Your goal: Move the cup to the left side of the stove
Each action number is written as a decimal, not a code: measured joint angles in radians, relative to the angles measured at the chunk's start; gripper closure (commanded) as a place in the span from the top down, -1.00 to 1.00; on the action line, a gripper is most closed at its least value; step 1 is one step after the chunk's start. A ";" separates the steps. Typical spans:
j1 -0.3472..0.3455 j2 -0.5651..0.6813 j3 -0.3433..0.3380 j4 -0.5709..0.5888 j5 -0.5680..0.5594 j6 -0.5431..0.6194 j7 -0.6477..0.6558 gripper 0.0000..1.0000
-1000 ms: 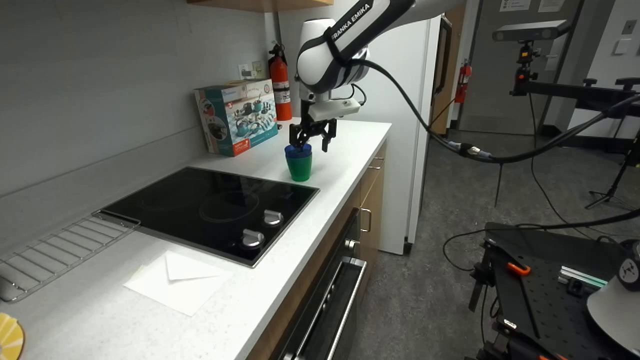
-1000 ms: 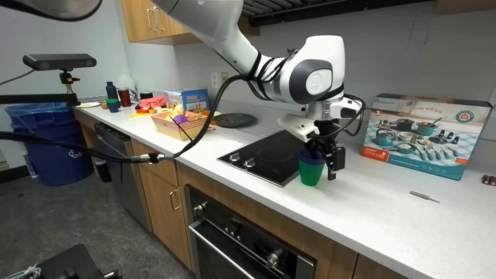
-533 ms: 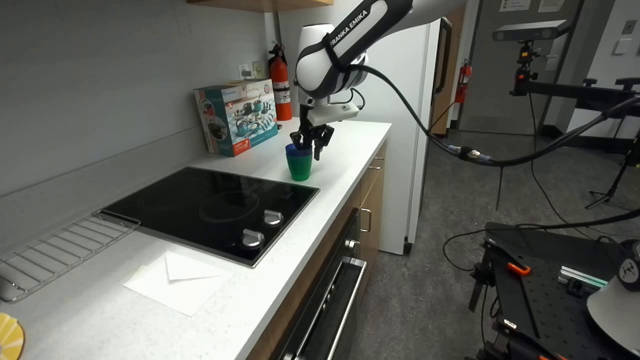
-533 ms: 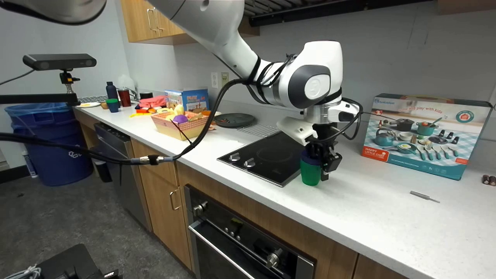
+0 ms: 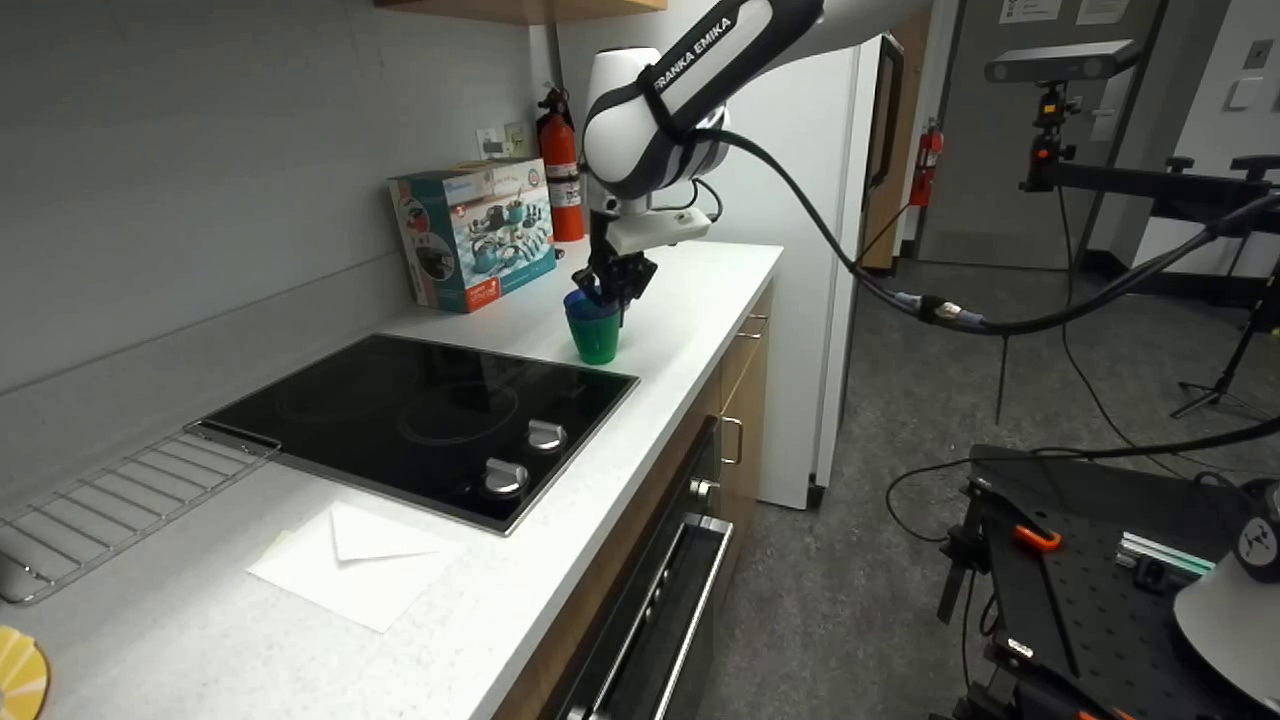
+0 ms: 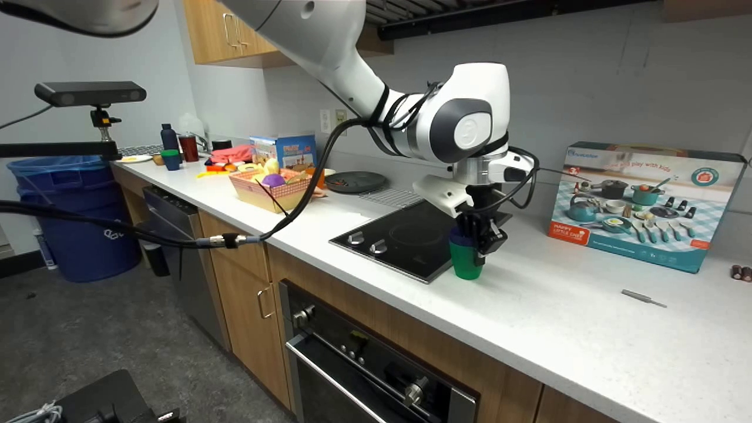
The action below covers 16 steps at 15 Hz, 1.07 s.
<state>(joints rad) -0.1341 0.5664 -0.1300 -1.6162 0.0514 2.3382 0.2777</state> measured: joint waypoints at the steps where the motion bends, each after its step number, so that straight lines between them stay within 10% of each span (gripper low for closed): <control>1: 0.000 0.000 0.007 0.000 0.000 0.000 -0.002 -0.96; 16: 0.035 -0.053 0.141 0.040 0.097 -0.023 -0.087 -0.96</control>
<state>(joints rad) -0.0993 0.5138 0.0108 -1.5763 0.1481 2.3156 0.1911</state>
